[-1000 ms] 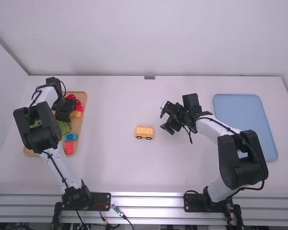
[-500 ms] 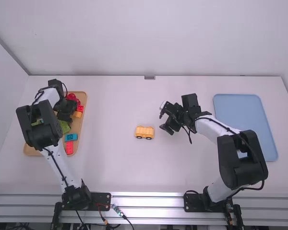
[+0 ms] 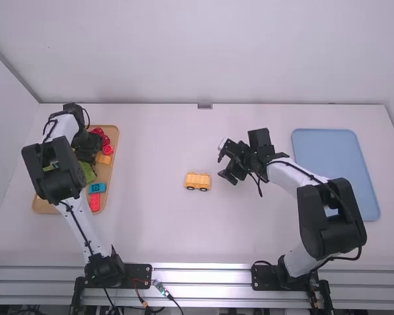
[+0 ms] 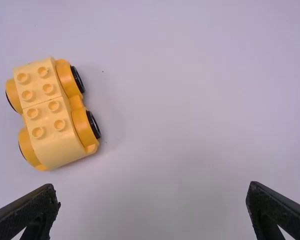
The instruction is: Assemble lego blocks to make yellow taxi
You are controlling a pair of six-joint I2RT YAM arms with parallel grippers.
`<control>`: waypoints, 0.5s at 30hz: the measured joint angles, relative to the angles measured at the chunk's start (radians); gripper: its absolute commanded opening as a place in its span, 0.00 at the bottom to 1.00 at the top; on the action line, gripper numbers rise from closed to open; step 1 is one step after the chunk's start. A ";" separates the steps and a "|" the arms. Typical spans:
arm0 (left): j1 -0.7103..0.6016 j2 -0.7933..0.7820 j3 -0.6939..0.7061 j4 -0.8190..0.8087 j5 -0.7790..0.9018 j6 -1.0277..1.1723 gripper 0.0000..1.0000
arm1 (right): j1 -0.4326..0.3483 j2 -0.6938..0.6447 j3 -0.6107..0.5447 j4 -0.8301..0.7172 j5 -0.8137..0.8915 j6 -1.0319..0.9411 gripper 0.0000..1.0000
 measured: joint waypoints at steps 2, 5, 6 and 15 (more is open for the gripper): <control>0.000 0.000 -0.014 0.037 0.002 0.000 0.64 | 0.002 0.000 0.000 0.000 0.000 0.000 0.99; -0.001 0.000 -0.041 0.060 0.012 0.000 0.61 | 0.002 0.000 0.000 0.000 0.000 0.000 0.99; -0.001 0.000 -0.054 0.066 0.017 0.000 0.59 | 0.002 0.000 0.000 0.000 0.000 -0.002 0.99; -0.001 0.000 -0.069 0.078 0.031 0.000 0.40 | 0.002 0.000 0.000 0.000 0.000 0.000 0.99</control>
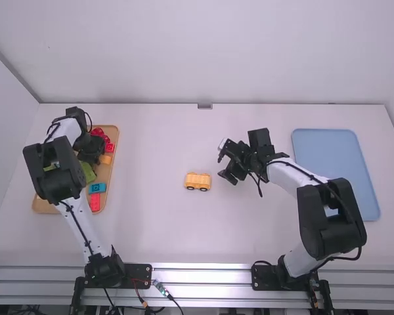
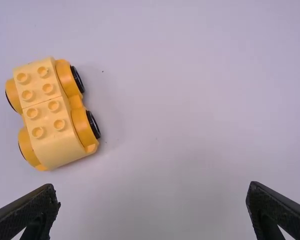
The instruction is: Assemble lego blocks to make yellow taxi
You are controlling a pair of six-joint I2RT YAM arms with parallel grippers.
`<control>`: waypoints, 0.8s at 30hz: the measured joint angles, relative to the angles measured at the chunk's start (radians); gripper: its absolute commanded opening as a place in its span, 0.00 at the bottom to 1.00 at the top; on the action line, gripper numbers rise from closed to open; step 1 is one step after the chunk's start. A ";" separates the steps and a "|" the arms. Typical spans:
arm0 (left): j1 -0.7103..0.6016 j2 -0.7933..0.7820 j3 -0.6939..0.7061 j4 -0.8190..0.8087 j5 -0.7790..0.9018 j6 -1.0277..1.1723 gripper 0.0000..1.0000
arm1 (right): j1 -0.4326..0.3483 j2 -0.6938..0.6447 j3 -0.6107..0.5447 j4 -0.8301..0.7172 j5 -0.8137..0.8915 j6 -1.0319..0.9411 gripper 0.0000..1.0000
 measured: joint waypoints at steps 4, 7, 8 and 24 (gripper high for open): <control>0.000 0.000 0.000 -0.001 0.001 0.000 0.37 | 0.000 0.000 0.000 0.000 0.000 -0.002 0.99; 0.000 0.000 0.000 -0.003 0.003 0.000 0.36 | 0.000 0.000 0.000 0.000 0.000 -0.003 0.99; 0.000 0.000 0.000 -0.004 0.003 0.000 0.36 | 0.000 0.000 0.000 0.000 0.000 -0.002 0.99; 0.000 0.000 0.138 -0.217 -0.055 -0.006 0.02 | 0.000 0.000 0.000 0.003 0.000 -0.001 0.99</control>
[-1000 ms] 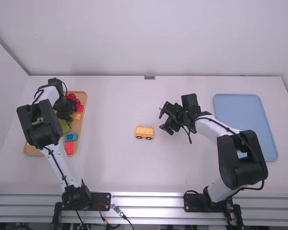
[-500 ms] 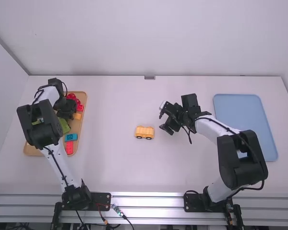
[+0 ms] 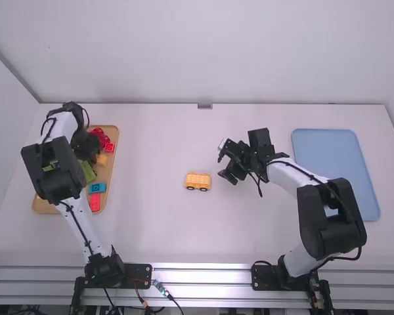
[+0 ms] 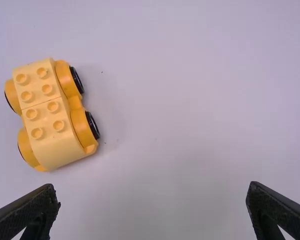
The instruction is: Assemble lego blocks to make yellow taxi
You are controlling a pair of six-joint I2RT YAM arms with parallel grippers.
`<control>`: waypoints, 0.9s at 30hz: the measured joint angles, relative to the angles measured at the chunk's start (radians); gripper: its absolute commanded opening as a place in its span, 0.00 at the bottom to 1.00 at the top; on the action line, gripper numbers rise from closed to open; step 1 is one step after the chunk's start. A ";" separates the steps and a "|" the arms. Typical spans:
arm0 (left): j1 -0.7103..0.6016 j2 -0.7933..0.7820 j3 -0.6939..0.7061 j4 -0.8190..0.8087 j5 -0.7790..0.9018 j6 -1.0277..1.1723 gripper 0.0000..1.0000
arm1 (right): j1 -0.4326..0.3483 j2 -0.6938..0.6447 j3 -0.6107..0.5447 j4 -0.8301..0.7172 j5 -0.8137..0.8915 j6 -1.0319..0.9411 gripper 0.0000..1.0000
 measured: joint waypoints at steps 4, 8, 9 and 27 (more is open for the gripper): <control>-0.001 0.000 0.092 -0.061 -0.007 0.062 0.02 | 0.000 0.000 0.000 -0.001 0.000 0.002 0.99; -0.017 0.000 0.194 -0.115 -0.011 0.194 0.01 | 0.000 0.000 0.000 0.001 0.000 0.002 0.99; -0.026 0.000 0.216 -0.126 -0.017 0.229 0.01 | 0.000 0.000 0.000 0.001 0.000 0.001 0.99; -0.515 0.000 0.306 -0.146 -0.123 0.898 0.01 | -0.010 -0.086 0.000 -0.060 -0.001 0.066 0.99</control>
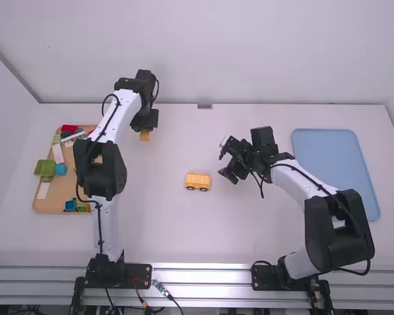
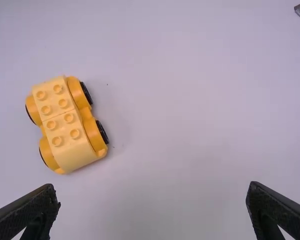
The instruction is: Assemble lego blocks to make yellow taxi
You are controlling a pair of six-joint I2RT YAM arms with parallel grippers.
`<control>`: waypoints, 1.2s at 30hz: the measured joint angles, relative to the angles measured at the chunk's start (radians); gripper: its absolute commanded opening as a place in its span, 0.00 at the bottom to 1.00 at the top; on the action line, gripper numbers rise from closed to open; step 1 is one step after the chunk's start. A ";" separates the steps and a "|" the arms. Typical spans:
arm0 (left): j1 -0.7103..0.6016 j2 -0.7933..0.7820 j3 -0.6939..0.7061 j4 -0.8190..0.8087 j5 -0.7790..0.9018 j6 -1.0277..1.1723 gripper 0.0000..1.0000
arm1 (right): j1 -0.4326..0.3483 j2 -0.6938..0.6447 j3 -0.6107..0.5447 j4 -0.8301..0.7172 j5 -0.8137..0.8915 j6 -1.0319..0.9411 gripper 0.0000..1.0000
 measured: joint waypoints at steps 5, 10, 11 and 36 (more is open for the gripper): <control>-0.027 -0.008 -0.025 0.024 -0.004 0.026 0.01 | -0.029 0.000 0.000 0.004 -0.002 0.029 0.99; -0.038 -0.108 -0.242 0.166 -0.013 0.029 0.01 | -0.033 0.000 0.000 0.002 -0.012 0.038 0.99; -0.041 -0.124 -0.271 0.183 -0.015 0.032 0.01 | -0.033 0.000 0.000 0.002 -0.013 0.039 0.99; -0.103 -0.513 -1.012 0.516 0.377 1.176 0.02 | -0.033 0.000 0.000 -0.021 -0.029 0.042 0.99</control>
